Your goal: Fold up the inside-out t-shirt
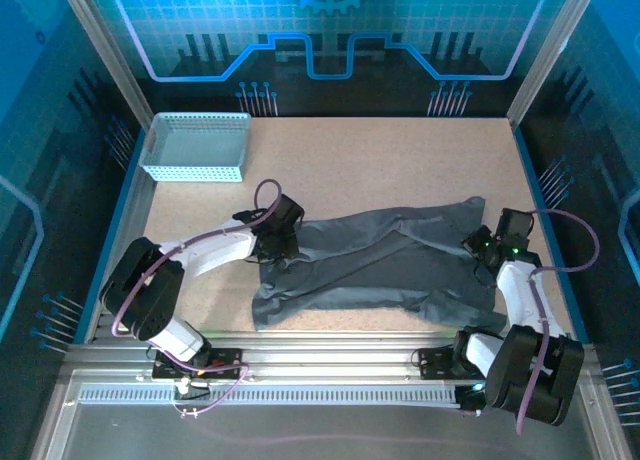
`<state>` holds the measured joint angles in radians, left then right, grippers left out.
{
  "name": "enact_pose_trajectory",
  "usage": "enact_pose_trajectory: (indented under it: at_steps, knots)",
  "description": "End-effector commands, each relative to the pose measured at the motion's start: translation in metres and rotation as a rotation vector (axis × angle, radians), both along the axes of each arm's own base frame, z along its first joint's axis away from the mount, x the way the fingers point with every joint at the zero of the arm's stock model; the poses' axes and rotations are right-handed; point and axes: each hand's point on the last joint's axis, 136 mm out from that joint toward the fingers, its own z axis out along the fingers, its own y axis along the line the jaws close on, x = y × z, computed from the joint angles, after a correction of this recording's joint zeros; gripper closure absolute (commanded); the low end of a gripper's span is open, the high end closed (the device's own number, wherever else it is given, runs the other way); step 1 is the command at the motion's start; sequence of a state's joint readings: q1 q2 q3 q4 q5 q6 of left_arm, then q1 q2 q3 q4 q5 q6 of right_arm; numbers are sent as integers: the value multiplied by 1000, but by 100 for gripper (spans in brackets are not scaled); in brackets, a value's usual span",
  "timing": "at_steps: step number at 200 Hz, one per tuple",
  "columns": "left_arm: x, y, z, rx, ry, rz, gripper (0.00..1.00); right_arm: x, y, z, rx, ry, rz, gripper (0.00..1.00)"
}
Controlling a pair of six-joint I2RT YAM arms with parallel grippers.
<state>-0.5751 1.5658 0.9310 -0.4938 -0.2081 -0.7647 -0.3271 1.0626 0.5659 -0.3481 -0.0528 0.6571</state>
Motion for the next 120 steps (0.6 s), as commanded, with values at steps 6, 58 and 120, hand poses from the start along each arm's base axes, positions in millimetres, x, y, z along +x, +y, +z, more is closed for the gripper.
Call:
enact_pose_trajectory:
  at_steps: [6,58,120]
  knots:
    - [13,1,7,-48,-35,-7,100,10,-1,16,-35,-26,19,100]
    - [11,9,16,-45,-25,12,80,13,0,23,-45,-31,26,100]
    - [-5,-5,4,-98,9,28,60,13,2,17,-42,-15,35,100]
